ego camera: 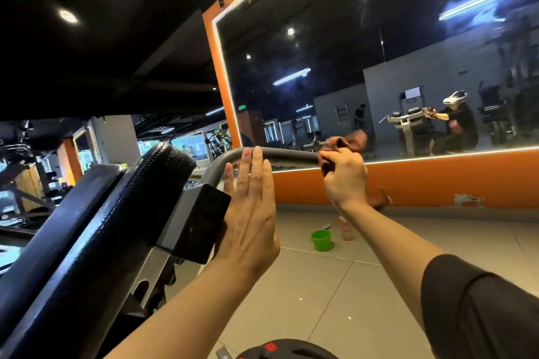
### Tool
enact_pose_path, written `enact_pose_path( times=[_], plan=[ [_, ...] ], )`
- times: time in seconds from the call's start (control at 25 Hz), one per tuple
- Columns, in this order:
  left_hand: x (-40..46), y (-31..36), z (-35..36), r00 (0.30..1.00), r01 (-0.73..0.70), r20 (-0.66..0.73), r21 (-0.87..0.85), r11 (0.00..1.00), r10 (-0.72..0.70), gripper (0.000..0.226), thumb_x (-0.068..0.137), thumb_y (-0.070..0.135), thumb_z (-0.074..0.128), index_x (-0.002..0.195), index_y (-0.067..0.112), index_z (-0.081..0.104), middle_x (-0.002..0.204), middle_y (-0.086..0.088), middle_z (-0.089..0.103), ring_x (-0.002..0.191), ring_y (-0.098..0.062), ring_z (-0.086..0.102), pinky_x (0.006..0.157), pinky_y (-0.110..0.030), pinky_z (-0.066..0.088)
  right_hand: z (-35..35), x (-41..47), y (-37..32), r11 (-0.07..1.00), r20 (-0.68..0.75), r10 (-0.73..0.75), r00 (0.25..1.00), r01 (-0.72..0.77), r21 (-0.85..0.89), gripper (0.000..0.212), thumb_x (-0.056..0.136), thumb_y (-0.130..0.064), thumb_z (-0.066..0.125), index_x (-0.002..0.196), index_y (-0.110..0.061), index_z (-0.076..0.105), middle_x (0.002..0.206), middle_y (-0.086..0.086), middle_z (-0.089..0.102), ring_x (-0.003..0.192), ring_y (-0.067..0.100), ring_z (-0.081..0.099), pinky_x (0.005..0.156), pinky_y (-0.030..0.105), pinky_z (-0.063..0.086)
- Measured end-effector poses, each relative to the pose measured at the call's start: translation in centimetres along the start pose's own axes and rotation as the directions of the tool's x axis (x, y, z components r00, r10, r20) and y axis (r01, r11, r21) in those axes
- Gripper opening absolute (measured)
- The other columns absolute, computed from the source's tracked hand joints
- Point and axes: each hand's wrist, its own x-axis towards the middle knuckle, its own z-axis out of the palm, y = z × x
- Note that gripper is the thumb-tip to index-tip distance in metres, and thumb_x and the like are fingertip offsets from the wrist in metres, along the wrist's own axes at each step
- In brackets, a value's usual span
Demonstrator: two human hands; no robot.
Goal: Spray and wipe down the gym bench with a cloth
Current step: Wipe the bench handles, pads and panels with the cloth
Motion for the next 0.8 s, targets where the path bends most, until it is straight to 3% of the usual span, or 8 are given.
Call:
enact_pose_path(
  times=[0.08,0.24,0.28,0.44,0.56,0.64,0.72,0.8],
  plan=[
    [0.3,-0.1,0.3,1.000,0.000,0.001,0.017,1.000,0.000,0.099,0.059,0.002,0.064,0.148,-0.007,0.022,0.158,-0.024,0.008,0.148,-0.037,0.001,0.118,-0.053,0.004,-0.6,0.6,-0.5,0.988,-0.086,0.139,0.987,-0.132,0.083,0.024,0.083,0.005,0.055,0.099,-0.004,0.071,0.107,0.015,0.064,0.098,0.033,0.057,0.081,0.033,0.043],
    [1.3,1.0,1.0,1.000,-0.022,0.012,0.056,0.998,0.021,0.092,0.065,0.010,0.051,0.149,-0.006,0.017,0.159,-0.023,0.005,0.148,-0.036,-0.002,0.119,-0.054,0.003,1.1,-1.1,-3.1,0.872,-0.037,-0.482,0.875,0.483,0.074,0.036,0.086,-0.009,0.058,0.121,-0.002,0.063,0.111,0.017,0.062,0.100,0.028,0.051,0.084,0.034,0.044],
    [1.4,1.4,1.1,0.999,-0.043,0.011,0.064,0.997,0.042,0.087,0.069,0.016,0.045,0.149,-0.006,0.017,0.159,-0.024,0.005,0.148,-0.036,-0.003,0.119,-0.054,0.001,1.2,-1.1,-1.9,0.882,0.010,-0.470,0.883,0.469,0.046,0.040,0.085,-0.006,0.060,0.125,-0.004,0.061,0.114,0.016,0.062,0.101,0.028,0.051,0.087,0.035,0.044],
    [2.0,1.3,2.1,0.996,-0.093,0.007,0.127,0.987,0.093,0.087,0.071,0.016,0.052,0.148,-0.007,0.019,0.158,-0.024,0.006,0.148,-0.035,-0.004,0.119,-0.052,-0.007,0.3,0.1,2.6,0.988,-0.078,0.131,0.988,-0.124,0.088,0.035,0.083,0.007,0.055,0.113,-0.006,0.068,0.107,0.015,0.064,0.100,0.030,0.058,0.092,0.041,0.050],
    [2.9,2.0,3.4,0.993,-0.115,0.029,0.174,0.978,0.112,0.096,0.064,0.014,0.062,0.147,-0.009,0.020,0.158,-0.025,0.007,0.148,-0.035,-0.003,0.119,-0.053,-0.006,1.0,-1.0,0.4,0.919,-0.190,-0.339,0.922,0.367,0.142,0.031,0.082,0.003,0.059,0.112,0.000,0.067,0.103,0.018,0.064,0.094,0.026,0.058,0.091,0.034,0.050],
    [3.4,2.9,4.2,0.991,-0.130,0.032,0.176,0.976,0.126,0.094,0.066,0.016,0.061,0.147,-0.009,0.021,0.158,-0.025,0.006,0.148,-0.035,-0.004,0.119,-0.053,-0.004,1.9,-1.5,1.3,0.889,-0.068,-0.442,0.894,0.447,0.099,0.039,0.084,0.001,0.061,0.123,-0.002,0.062,0.117,0.019,0.060,0.104,0.027,0.056,0.095,0.031,0.047],
    [3.7,3.2,4.9,0.990,-0.137,0.040,0.171,0.976,0.132,0.091,0.066,0.015,0.061,0.147,-0.009,0.024,0.158,-0.025,0.007,0.148,-0.035,-0.004,0.119,-0.054,-0.004,1.7,-0.4,4.0,0.992,-0.031,-0.100,0.994,0.102,0.079,0.040,0.082,0.006,0.060,0.120,-0.007,0.063,0.121,0.015,0.056,0.104,0.029,0.058,0.092,0.035,0.051],
    [3.8,3.2,5.3,0.986,-0.163,0.066,0.210,0.964,0.153,0.092,0.067,0.018,0.061,0.147,-0.007,0.023,0.158,-0.024,0.009,0.148,-0.036,-0.002,0.118,-0.055,-0.006,1.0,0.6,6.1,0.982,-0.108,0.177,0.978,-0.168,0.091,0.033,0.081,0.010,0.057,0.110,-0.005,0.065,0.116,0.016,0.057,0.103,0.029,0.059,0.089,0.034,0.052]
  ],
)
